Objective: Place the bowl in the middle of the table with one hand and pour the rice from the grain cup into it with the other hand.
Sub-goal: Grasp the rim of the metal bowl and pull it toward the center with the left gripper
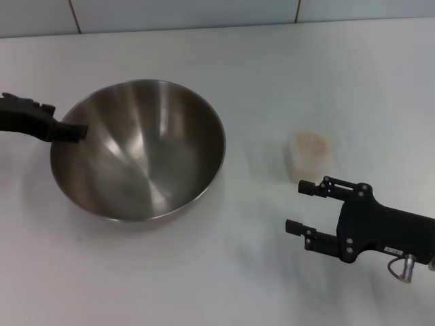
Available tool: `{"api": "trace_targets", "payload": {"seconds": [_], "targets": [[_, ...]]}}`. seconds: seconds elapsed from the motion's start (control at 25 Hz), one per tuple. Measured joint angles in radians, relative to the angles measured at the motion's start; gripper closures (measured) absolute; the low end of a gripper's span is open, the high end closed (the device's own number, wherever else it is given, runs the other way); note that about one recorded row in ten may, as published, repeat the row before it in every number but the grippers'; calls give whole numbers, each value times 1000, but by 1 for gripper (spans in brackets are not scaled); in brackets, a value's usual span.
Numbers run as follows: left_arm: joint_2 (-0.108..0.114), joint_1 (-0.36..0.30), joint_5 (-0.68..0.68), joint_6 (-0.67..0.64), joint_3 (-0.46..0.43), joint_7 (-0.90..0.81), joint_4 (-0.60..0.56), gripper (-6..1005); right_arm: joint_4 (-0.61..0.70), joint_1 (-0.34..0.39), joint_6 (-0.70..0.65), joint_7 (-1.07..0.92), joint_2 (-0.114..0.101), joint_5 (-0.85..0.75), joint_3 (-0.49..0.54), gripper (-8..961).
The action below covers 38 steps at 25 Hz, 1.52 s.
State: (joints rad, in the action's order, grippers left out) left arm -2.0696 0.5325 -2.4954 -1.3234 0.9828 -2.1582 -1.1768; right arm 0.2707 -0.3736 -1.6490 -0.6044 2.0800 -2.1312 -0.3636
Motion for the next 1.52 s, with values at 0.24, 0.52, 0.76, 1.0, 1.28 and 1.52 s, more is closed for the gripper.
{"api": "trace_targets", "payload": {"seconds": [0.24, 0.52, 0.76, 1.0, 1.28, 1.52], "targets": [[-1, 32, -67, -14, 17, -24, 15, 308, 1, 0, 0, 0, 0, 4, 0, 287], [1, 36, -73, -15, 18, -36, 14, 315, 1, 1, 0, 0, 0, 10, 0, 287], [2, 39, -74, -16, 19, -45, 15, 321, 1, 1, 0, 0, 0, 10, 0, 287], [2, 40, -75, -17, 24, -48, 14, 356, -1, 1, 0, 0, 0, 10, 0, 286], [0, 45, -69, -19, 30, -52, 14, 564, -1, 2, 0, 0, 0, 10, 0, 286], [3, 65, -73, -25, 24, -102, 22, 821, -1, 2, 0, 0, 1, 10, 0, 287]]}}
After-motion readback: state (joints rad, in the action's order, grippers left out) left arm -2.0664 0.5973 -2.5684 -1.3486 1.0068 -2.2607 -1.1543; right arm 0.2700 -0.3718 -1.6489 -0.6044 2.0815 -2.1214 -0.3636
